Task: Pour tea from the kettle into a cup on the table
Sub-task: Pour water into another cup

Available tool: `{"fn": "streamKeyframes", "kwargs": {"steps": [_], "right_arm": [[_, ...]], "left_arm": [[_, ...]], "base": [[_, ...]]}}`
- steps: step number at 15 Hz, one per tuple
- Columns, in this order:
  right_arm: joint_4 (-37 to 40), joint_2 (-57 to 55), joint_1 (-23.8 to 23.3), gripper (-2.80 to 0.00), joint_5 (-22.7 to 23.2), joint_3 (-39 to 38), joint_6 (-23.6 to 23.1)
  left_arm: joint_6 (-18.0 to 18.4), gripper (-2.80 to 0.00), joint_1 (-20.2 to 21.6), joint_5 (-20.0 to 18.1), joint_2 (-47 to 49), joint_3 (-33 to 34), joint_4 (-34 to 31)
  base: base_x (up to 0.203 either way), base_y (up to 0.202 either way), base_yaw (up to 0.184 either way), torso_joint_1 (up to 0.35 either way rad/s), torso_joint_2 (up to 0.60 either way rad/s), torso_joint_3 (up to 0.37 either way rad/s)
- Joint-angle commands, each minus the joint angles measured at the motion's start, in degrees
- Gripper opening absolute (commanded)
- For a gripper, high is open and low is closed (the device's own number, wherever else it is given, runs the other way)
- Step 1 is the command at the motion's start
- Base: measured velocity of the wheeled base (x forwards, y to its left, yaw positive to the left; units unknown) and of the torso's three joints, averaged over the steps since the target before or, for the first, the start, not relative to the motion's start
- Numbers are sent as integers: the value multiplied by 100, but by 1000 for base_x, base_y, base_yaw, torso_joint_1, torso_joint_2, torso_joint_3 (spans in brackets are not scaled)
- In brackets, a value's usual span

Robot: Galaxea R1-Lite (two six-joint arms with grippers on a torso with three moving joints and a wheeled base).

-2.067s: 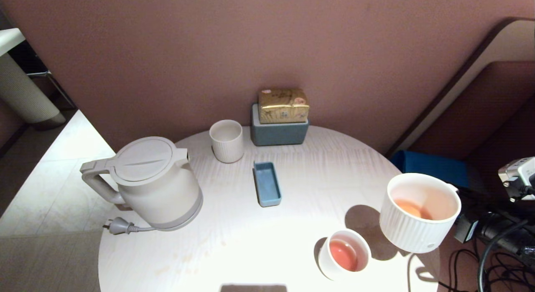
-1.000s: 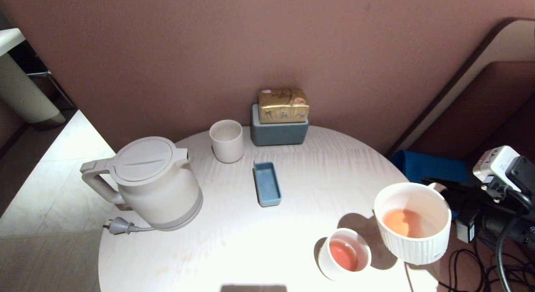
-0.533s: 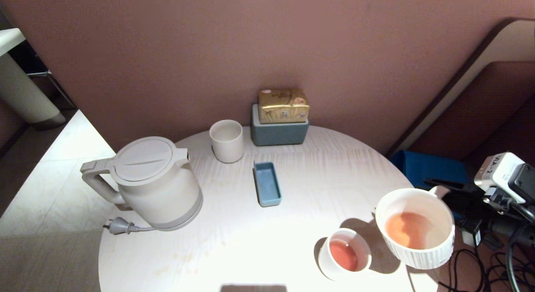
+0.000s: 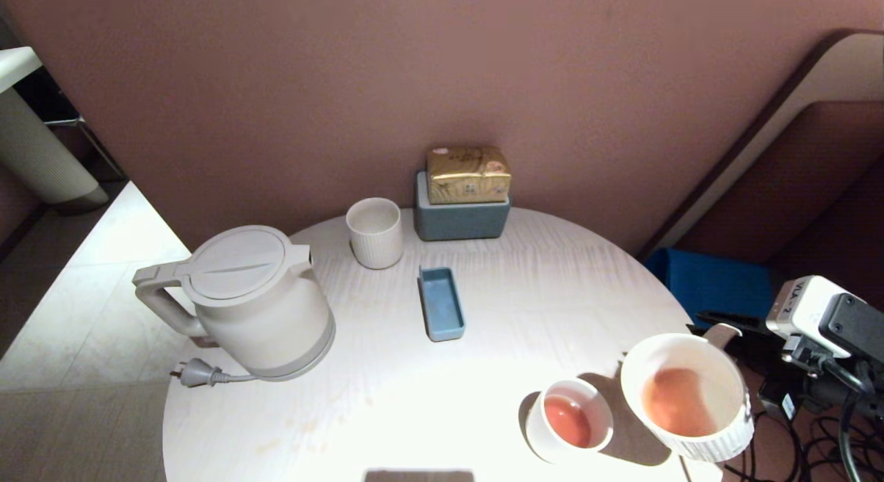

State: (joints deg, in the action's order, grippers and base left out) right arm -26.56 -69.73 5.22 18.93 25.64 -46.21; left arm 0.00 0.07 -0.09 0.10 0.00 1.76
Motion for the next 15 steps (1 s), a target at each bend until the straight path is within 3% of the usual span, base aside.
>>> {"fn": "streamKeyframes", "kwargs": {"steps": [1, 15], "right_arm": [[-10, -106, 18, -280, 14, 93, -171], [-5, -674, 473, -280, -572, 629, -1173]], "left_arm": [[0, -280, 1, 0, -1, 0, 0], [0, -280, 1, 0, -1, 0, 0]], "base": [[0, 0, 0, 0, 0, 0], [0, 0, 0, 0, 0, 0]]}}
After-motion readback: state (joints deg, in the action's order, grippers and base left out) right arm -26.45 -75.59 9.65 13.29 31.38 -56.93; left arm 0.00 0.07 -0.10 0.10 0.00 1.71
